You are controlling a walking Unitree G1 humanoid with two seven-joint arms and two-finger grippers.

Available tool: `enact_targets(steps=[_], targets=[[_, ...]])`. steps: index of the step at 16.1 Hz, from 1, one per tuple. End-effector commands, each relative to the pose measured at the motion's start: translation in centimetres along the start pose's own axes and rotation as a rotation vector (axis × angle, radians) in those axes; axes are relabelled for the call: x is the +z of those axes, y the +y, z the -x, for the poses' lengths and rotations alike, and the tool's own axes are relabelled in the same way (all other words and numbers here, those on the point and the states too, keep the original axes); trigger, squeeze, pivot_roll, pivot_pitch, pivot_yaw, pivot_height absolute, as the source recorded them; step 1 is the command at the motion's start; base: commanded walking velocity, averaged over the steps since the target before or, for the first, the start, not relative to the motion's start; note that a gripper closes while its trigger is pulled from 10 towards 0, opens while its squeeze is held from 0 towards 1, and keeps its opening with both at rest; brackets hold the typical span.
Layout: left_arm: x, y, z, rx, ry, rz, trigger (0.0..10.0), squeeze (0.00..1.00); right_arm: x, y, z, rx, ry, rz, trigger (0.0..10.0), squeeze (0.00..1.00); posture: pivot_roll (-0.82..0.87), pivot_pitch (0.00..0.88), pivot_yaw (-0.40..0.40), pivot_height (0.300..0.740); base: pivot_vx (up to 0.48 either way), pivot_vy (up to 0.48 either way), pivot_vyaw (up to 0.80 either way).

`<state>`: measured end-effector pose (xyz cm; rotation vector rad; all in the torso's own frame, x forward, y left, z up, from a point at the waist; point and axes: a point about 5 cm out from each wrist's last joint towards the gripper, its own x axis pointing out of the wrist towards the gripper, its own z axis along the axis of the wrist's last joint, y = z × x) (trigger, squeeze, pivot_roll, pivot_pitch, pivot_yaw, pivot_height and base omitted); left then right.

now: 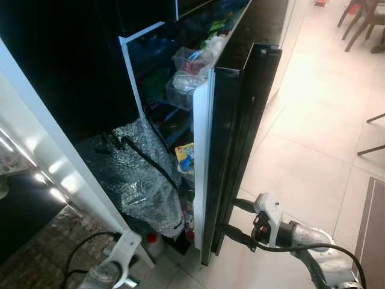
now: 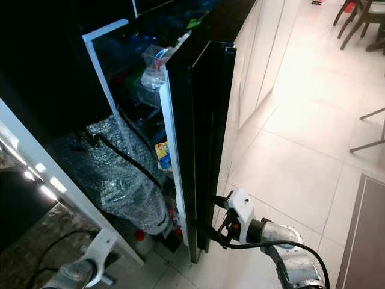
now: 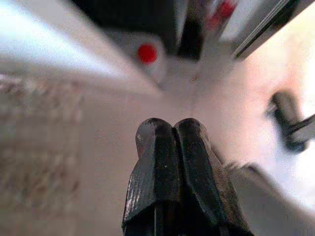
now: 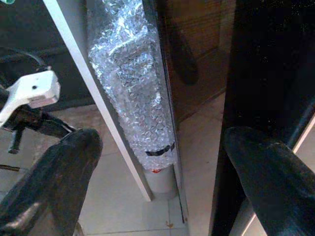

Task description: Restocking fridge

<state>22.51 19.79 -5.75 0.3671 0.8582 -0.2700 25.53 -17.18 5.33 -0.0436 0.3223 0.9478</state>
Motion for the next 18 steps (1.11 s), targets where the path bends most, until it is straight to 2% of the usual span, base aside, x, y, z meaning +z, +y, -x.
enact_targets(steps=[1,2,3,5,8,10,12,13,16,18], targets=[[-2.1,0.4,0.4,0.054,0.083,0.015,10.0,0.00,0.2,-0.2,-0.2,-0.016,-0.006,0.014,10.0,0.00,-0.03,0.051,0.064,0.740,0.000,0.000,0.00],[-3.3,0.6,0.8,0.101,0.121,0.022,10.0,0.00,0.7,-0.6,-0.4,-0.039,-0.022,0.027,10.0,0.00,-0.03,0.051,0.064,0.740,0.000,0.000,0.00],[-3.8,0.4,0.9,0.104,0.129,0.025,10.0,0.00,1.1,-0.8,-0.5,-0.046,-0.030,0.048,10.0,0.00,-0.03,0.051,0.063,0.740,0.000,0.000,0.00],[-4.3,0.0,0.9,0.120,0.134,0.030,10.0,0.00,2.5,-0.5,-1.6,0.025,-0.062,0.071,10.0,0.00,-0.03,0.050,0.057,0.740,0.000,0.000,0.00],[-4.1,-0.7,0.8,0.117,0.135,0.032,10.0,0.00,4.0,-0.4,-3.0,0.076,-0.084,0.110,10.0,0.00,-0.03,0.042,0.052,0.740,0.000,0.000,0.00],[-3.8,-1.0,0.6,0.122,0.122,0.036,10.0,0.00,6.2,-0.7,-4.3,0.096,-0.126,0.157,10.0,0.00,-0.03,0.038,0.051,0.740,0.000,0.000,0.00],[-3.6,-1.0,0.6,0.125,0.117,0.037,10.0,0.00,6.8,-0.8,-4.7,0.094,-0.139,0.169,10.0,0.00,-0.03,0.038,0.051,0.740,0.000,0.000,0.00],[-3.2,-1.1,0.5,0.127,0.105,0.037,10.0,0.00,9.3,-1.1,-6.0,0.094,-0.207,0.190,10.0,0.00,-0.04,0.032,0.046,0.740,0.000,0.000,0.00],[-3.0,-1.3,0.4,0.126,0.099,0.039,10.0,0.00,11.7,-0.9,-7.3,0.105,-0.265,0.203,10.0,0.00,-0.05,0.029,0.045,0.740,0.000,0.000,0.00],[-3.0,-1.5,0.4,0.126,0.101,0.039,10.0,0.00,12.6,-0.7,-8.4,0.117,-0.260,0.219,10.0,0.00,-0.05,0.026,0.045,0.740,0.000,0.000,0.00]])
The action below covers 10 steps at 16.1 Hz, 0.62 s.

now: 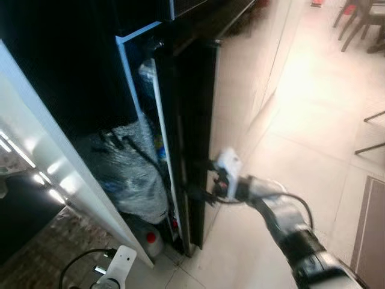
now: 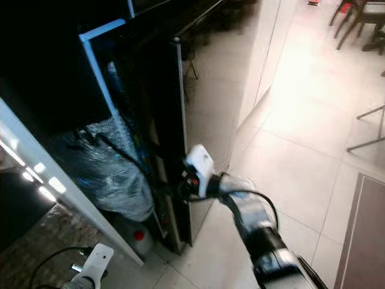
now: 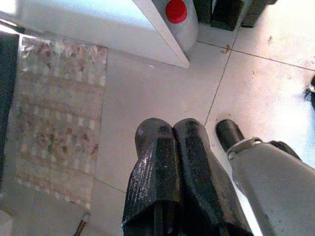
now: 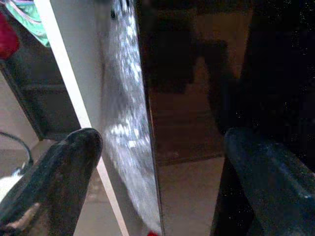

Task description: Restocking fridge

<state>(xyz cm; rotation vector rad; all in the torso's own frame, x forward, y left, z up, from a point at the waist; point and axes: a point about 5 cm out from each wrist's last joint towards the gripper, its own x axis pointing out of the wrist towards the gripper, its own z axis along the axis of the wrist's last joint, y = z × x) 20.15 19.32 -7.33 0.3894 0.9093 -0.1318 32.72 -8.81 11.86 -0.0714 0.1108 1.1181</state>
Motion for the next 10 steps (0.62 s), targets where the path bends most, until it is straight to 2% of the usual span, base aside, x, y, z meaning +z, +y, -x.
enact_targets(steps=[1,5,10], targets=[[-0.5,0.3,0.1,0.020,0.020,0.008,10.0,0.00,3.3,-0.9,-0.6,-0.019,-0.095,0.087,10.0,0.00,-0.05,0.023,0.043,0.740,0.000,0.000,0.00],[-0.2,0.9,0.0,0.049,0.006,0.014,10.0,0.00,4.6,-1.1,-2.5,0.021,-0.116,0.090,10.0,0.00,-0.04,0.018,0.041,0.740,0.000,0.000,0.00],[-0.1,1.5,0.1,0.075,-0.004,0.019,10.0,0.00,6.2,-1.4,-3.9,0.041,-0.147,0.089,10.0,0.00,-0.02,0.016,0.036,0.740,0.000,0.000,0.00]])
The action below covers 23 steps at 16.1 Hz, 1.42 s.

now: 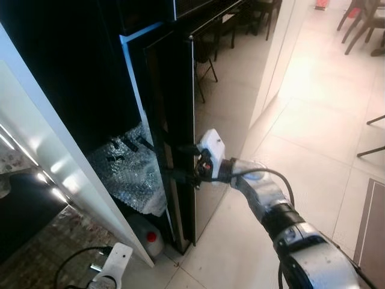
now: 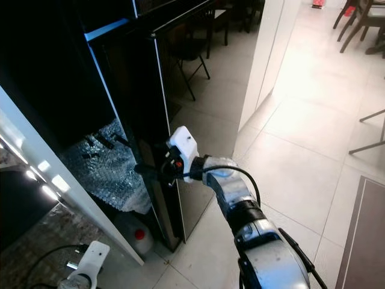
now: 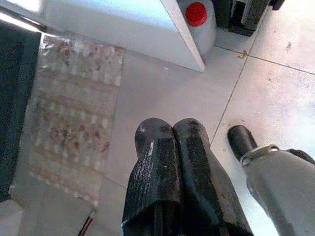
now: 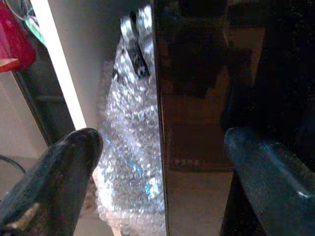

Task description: Restocking fridge

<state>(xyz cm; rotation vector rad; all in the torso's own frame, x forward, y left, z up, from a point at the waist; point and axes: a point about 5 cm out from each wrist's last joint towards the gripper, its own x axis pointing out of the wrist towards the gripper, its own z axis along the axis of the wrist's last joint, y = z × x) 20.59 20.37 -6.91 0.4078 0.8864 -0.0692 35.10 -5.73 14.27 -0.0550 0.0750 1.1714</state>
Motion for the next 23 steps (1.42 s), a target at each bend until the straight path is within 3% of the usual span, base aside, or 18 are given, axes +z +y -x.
enact_targets(steps=[1,3,5,14,17,20,23], targets=[[-0.3,0.3,0.0,0.013,0.006,0.011,10.0,0.00,3.5,-0.7,-0.7,-0.008,-0.114,0.079,10.0,0.00,-0.02,0.014,0.035,0.740,0.000,0.000,0.00],[-0.3,0.4,0.0,0.019,0.003,0.014,10.0,0.00,3.8,-0.8,-1.0,-0.017,-0.120,0.074,10.0,0.00,-0.02,0.012,0.035,0.740,0.000,0.000,0.00],[-0.1,0.6,0.0,0.032,-0.014,0.025,10.0,0.00,4.5,-0.8,-3.0,-0.100,-0.114,0.068,10.0,0.00,-0.01,0.011,0.033,0.740,0.000,0.000,0.00],[-0.1,0.0,0.1,0.027,-0.021,0.037,10.0,0.00,4.8,0.5,-5.2,-0.053,-0.106,0.034,10.0,0.00,0.01,0.012,0.017,0.740,0.000,0.000,0.00],[-0.2,-0.1,0.1,0.024,-0.019,0.040,10.0,0.00,4.1,-0.1,-4.5,-0.095,-0.116,0.012,10.0,0.00,0.00,0.019,0.016,0.740,0.000,0.000,0.00],[-0.7,-0.3,0.2,0.018,-0.005,0.036,10.0,0.00,2.8,-1.2,-1.9,-0.157,-0.167,-0.003,10.0,0.00,-0.02,0.027,0.021,0.740,0.000,0.000,0.00],[-0.9,-0.4,0.2,0.015,0.004,0.033,10.0,0.00,1.6,-0.8,-0.3,-0.146,-0.195,0.014,10.0,0.00,-0.03,0.031,0.024,0.740,0.000,0.000,0.00]])
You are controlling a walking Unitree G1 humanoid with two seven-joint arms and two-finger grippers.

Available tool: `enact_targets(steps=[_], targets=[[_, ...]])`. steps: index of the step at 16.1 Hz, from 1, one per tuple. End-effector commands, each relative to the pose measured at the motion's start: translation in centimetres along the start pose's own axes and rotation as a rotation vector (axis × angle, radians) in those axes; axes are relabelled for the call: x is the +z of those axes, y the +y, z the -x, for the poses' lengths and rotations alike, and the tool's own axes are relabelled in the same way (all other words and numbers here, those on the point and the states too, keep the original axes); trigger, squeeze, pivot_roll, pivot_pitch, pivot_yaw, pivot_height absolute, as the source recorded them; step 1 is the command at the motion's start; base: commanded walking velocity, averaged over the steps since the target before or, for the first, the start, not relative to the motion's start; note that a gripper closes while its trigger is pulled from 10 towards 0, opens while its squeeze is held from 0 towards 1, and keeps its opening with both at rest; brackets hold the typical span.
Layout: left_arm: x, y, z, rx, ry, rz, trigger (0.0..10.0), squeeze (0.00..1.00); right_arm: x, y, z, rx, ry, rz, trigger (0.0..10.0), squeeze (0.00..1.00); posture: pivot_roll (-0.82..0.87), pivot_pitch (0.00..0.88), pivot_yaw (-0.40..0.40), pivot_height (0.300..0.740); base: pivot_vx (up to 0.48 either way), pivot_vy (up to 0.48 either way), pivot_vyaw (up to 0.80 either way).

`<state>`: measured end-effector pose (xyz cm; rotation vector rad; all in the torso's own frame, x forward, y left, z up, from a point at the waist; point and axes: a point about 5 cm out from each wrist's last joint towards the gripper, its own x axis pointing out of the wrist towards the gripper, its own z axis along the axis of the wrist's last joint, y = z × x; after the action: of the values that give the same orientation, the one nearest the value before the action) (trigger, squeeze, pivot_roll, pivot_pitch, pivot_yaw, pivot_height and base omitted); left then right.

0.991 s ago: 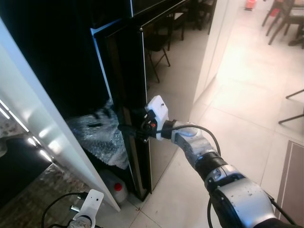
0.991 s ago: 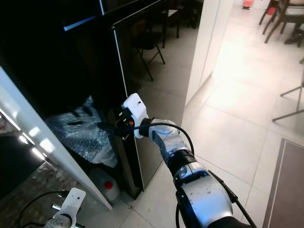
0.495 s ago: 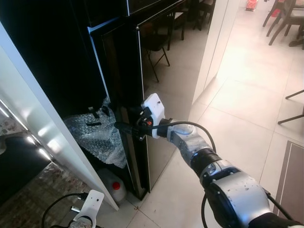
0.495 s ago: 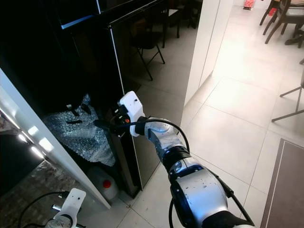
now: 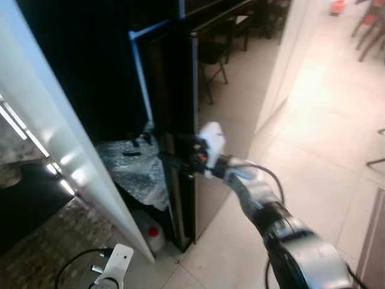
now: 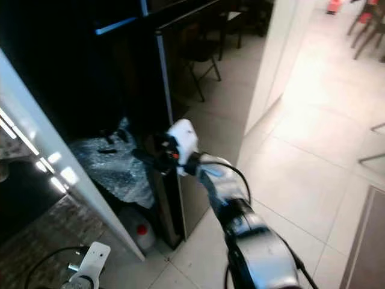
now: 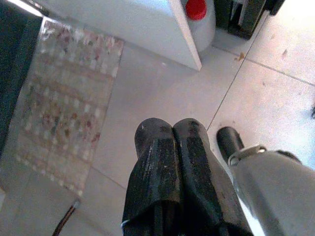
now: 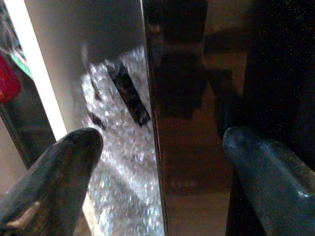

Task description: Restocking fridge

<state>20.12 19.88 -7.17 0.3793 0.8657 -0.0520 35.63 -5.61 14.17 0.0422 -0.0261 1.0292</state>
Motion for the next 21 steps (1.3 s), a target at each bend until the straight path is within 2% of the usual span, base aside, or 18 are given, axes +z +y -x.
enact_targets(steps=[1,4,6,7,9,11,12,13,14,15,16,17,18,20,21], targets=[[-0.6,0.2,0.1,0.008,0.024,0.000,10.0,0.00,1.6,-0.2,0.0,0.004,-0.073,0.043,10.0,0.00,-0.03,0.032,0.025,0.740,0.000,0.000,0.00],[-0.8,0.1,0.2,0.006,0.028,-0.002,10.0,0.00,0.9,1.3,2.5,0.025,-0.097,0.062,10.0,0.00,-0.03,0.034,0.027,0.740,0.000,0.000,0.00],[-1.0,0.2,0.2,0.010,0.031,0.001,10.0,0.00,0.2,2.1,5.1,0.028,-0.079,0.046,10.0,0.00,-0.03,0.031,0.023,0.740,0.000,0.000,0.00],[-1.2,0.3,0.3,0.012,0.036,0.000,10.0,0.00,-0.5,2.7,6.4,0.039,-0.080,-0.002,10.0,0.00,-0.03,0.028,0.021,0.740,0.000,0.000,0.00],[-1.6,0.4,0.3,0.014,0.047,0.001,10.0,0.00,-2.3,2.4,8.8,-0.042,-0.078,-0.101,10.0,0.00,-0.03,0.027,0.021,0.740,0.000,0.000,0.00],[-2.1,0.4,0.5,0.014,0.064,0.002,10.0,0.00,-5.6,2.1,11.4,-0.145,-0.058,-0.295,10.0,0.00,-0.03,0.014,0.022,0.740,0.000,0.000,0.00],[-2.4,0.4,0.5,0.012,0.073,0.006,10.0,0.00,-11.7,2.1,14.9,-0.345,0.165,-0.378,10.0,0.00,-0.03,0.006,0.025,0.740,0.000,0.000,0.00],[-2.5,0.4,0.6,0.013,0.074,0.006,10.0,0.00,-13.4,2.0,16.0,-0.460,0.252,-0.391,10.0,0.00,-0.03,0.006,0.025,0.740,0.000,0.000,0.00],[-2.6,0.5,0.6,0.013,0.078,0.018,10.0,0.00,-16.0,2.5,18.2,-0.650,0.380,-0.479,10.0,0.00,-0.03,0.001,0.026,0.740,0.000,0.000,0.00],[-2.7,0.6,0.6,0.013,0.080,0.020,10.0,0.00,-17.1,3.2,19.1,-0.697,0.458,-0.490,10.0,0.00,-0.03,0.000,0.029,0.740,0.000,0.000,0.00],[-2.9,0.8,0.6,0.010,0.087,0.027,10.0,0.00,-20.0,5.9,21.4,-0.849,0.638,-0.577,10.0,0.00,-0.03,0.000,0.032,0.740,0.000,0.000,0.00],[-3.1,0.8,0.7,0.003,0.097,0.043,10.0,0.00,-21.0,7.3,22.0,-0.853,0.720,-0.574,10.0,0.00,-0.03,0.000,0.037,0.740,0.000,0.000,0.00],[-3.2,0.7,0.7,0.000,0.108,0.050,10.0,0.00,-22.0,8.6,23.0,-0.938,0.769,-0.635,10.0,0.00,-0.02,0.000,0.039,0.740,0.000,0.000,0.00],[-3.2,0.6,0.7,-0.011,0.104,0.066,10.0,0.00,-22.8,9.7,23.7,-1.045,0.795,-0.710,10.0,0.00,-0.02,0.000,0.040,0.740,0.000,0.000,0.00],[-3.3,0.6,0.7,-0.012,0.109,0.052,10.0,0.00,-23.0,9.9,23.3,-1.076,0.791,-0.707,10.0,0.00,-0.03,0.000,0.041,0.740,0.000,0.000,0.00]])
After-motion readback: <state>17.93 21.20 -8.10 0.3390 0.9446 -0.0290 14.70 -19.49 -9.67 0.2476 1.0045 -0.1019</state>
